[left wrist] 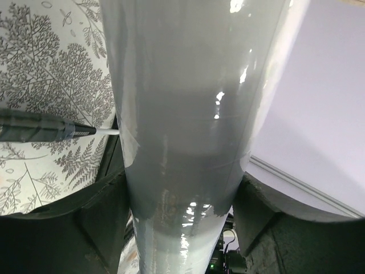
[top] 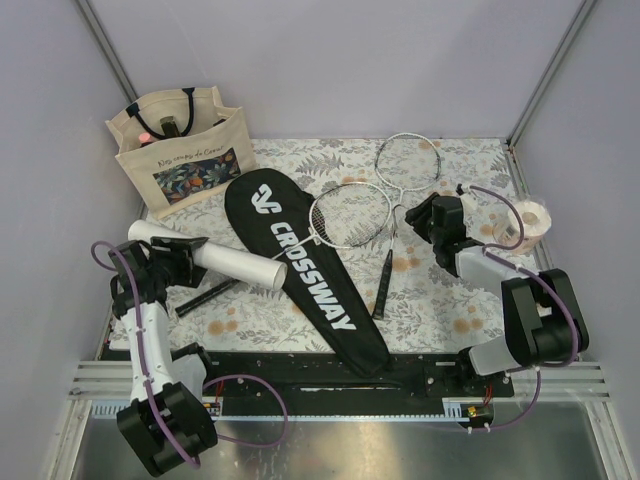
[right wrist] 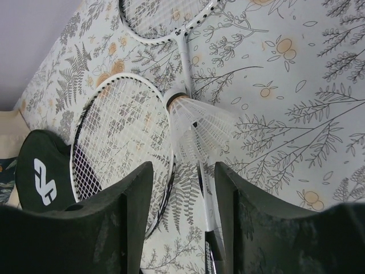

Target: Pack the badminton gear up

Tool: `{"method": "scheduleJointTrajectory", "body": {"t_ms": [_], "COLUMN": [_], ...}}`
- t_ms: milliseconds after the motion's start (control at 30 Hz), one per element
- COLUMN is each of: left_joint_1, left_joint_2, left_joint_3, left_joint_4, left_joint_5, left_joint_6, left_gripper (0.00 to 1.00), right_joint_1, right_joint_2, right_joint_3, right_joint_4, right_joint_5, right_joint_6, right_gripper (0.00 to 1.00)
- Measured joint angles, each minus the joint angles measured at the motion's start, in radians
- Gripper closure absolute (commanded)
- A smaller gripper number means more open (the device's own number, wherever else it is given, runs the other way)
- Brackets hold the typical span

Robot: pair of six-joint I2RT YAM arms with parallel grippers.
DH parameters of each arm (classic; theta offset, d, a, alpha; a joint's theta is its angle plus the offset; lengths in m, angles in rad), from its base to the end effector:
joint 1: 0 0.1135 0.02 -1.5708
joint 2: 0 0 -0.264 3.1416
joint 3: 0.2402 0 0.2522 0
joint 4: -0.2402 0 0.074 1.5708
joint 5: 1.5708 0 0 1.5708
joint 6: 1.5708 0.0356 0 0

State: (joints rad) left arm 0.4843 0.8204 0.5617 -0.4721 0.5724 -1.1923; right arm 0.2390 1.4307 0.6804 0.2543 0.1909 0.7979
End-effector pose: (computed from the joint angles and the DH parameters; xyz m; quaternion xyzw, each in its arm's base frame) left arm 0.1590 0.0619 0.2326 -0.5743 0.6714 -0.3774 0.2776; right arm 0.2922 0.0642 0.1999 0.2828 0.8085 0.1814 0.4832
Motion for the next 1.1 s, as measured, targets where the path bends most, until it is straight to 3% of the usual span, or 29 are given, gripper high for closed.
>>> {"method": "scheduleJointTrajectory", "body": {"t_ms": [333,467,633,833,1100], "left_joint_1": [0.0,-0.001,-0.001,-0.001,-0.001], "left_joint_2": [0.0,-0.002,-0.008,-0.012,-0.036], "left_joint_3": [-0.079,-0.105,-0.114,-0.121,-0.13], "left_joint_4": [0.159,0.224,0.244,0.235,0.188], "left_joint_5": [0.01,0.024,0.032,0.04,0.037], "left_joint_6": [0.004,-0.01,-0.015,-0.027,-0.044], "left_gripper": [0.47,0.47,0.47,0.47,0.47], "right_joint_1": [-0.011,-0.012,-0.014,-0.02,-0.021], "right_joint_2": [0.175,0.225,0.274,0.271,0.132], "right_joint_3": [0.065,0.078,0.081,0.068,-0.018], "right_joint_4": [0.121,0.151,0.187,0.258,0.279], "right_joint_5": [-0.055,-0.055,-0.056,-0.072,-0.088], "right_joint_6": [0.109,0.145,0.169,0.176,0.137], "right_gripper": [0.42,0.45,0.62,0.98,1.0]}}
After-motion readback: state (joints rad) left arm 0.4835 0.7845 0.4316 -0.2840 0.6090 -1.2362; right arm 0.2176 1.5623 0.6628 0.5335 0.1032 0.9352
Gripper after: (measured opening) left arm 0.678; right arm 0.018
